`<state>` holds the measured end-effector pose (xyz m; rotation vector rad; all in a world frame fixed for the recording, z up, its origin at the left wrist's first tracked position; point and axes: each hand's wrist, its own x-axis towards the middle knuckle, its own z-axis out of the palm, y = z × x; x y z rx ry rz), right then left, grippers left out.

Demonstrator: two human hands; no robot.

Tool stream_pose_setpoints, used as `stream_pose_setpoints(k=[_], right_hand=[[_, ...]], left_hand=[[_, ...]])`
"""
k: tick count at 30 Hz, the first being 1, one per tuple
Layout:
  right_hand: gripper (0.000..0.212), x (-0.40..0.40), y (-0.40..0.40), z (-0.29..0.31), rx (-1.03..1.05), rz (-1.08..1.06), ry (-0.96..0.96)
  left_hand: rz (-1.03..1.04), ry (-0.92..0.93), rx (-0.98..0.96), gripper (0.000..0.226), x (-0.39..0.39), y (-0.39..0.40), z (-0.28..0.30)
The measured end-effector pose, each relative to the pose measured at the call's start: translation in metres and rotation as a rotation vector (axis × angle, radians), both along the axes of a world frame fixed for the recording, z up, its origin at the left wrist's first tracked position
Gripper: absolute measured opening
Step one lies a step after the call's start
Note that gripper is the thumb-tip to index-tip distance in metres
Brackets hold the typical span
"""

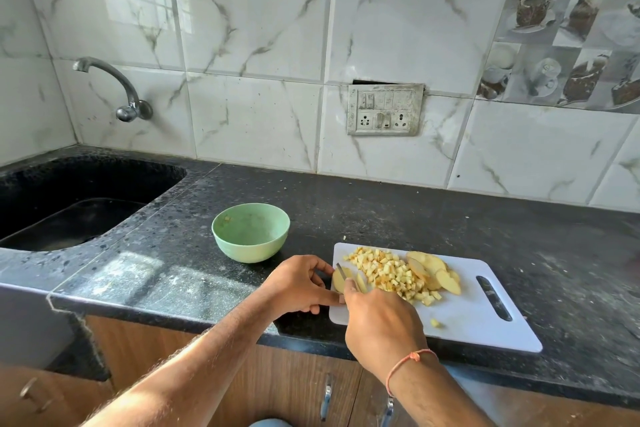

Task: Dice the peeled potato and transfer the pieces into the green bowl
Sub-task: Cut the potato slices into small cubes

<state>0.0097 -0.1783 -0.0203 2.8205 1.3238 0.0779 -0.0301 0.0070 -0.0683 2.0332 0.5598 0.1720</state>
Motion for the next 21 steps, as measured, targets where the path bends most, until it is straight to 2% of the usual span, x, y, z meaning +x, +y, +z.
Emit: stream_pose_setpoints(k=[9,14,17,21], right_hand=[[0.069,-0.019,-0.051,0.004,-0.057,0.07,0.078],[0.081,-0.032,-0.069,0.017,-0.204,-0.02,0.278],[0.079,-0.03,-0.074,0.018,-0.131,-0.03,0.245],[0.065,-0.021,-0.07,0.004,0.095,0.021,0.087]], left_hand=[[0.004,0.005,-0.016,0.057,-0.003,-0.002,0.004],[0.0,0.005,-0.017,0.056,-0.003,-0.003,0.003],[-0.004,0.001,-0.021,0.053,-0.003,-0.003,0.004],[0.009,0.01,-0.052,0.041,-0.004,-0.004,0.006]])
